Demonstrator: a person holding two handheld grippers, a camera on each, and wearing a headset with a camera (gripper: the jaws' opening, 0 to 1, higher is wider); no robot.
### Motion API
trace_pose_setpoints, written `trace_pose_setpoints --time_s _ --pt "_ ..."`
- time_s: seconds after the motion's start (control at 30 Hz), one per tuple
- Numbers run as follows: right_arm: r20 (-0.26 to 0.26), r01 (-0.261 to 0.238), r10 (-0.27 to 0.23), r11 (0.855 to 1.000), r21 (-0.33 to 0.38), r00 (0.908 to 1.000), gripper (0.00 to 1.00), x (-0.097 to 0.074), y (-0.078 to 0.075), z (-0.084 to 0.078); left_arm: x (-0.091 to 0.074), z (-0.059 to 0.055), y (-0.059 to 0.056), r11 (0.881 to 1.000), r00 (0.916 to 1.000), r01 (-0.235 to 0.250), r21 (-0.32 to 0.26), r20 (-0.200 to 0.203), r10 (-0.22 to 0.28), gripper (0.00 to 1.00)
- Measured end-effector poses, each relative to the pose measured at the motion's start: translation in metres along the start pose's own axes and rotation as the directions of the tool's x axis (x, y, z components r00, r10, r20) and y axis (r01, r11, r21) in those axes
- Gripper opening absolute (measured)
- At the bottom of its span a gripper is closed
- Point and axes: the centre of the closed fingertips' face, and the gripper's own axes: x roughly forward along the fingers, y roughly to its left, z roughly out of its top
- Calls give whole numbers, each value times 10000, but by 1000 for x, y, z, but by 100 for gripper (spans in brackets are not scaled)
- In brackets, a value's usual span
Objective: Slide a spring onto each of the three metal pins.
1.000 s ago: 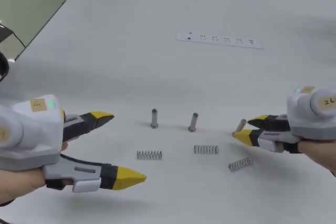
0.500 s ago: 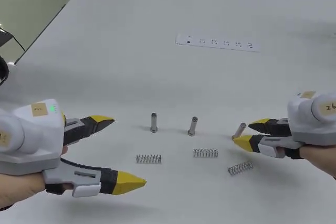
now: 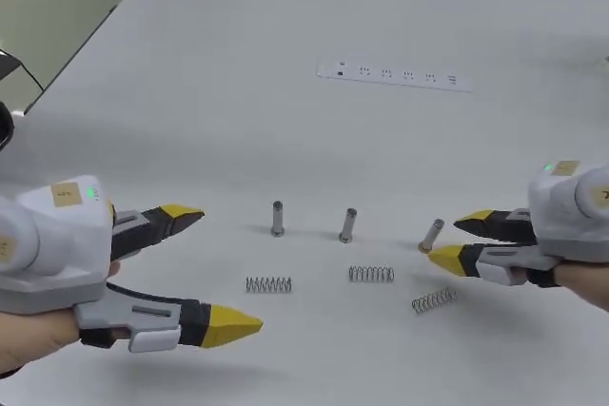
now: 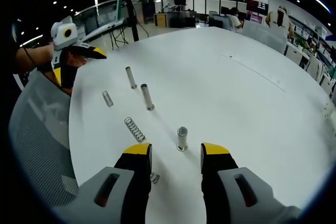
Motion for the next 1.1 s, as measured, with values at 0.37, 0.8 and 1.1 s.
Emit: trace_pose_setpoints --time_s 0.37,0.8,1.1 --pt "-418 -604 584 9971 -472 9974 32 -9 11 -3 -1 -2 1 10000 10000 -10 7 -62 10 87" --pt "-1314 -1645 1440 9731 -1615 9808 32 -9 37 -18 -2 -5 0 10000 9999 -28 24 -97 28 87" --pt "-2221 -2282 1699 9352 -2709 9601 30 -10 45 -31 -3 -4 0 10000 10000 -65 5 -59 65 87"
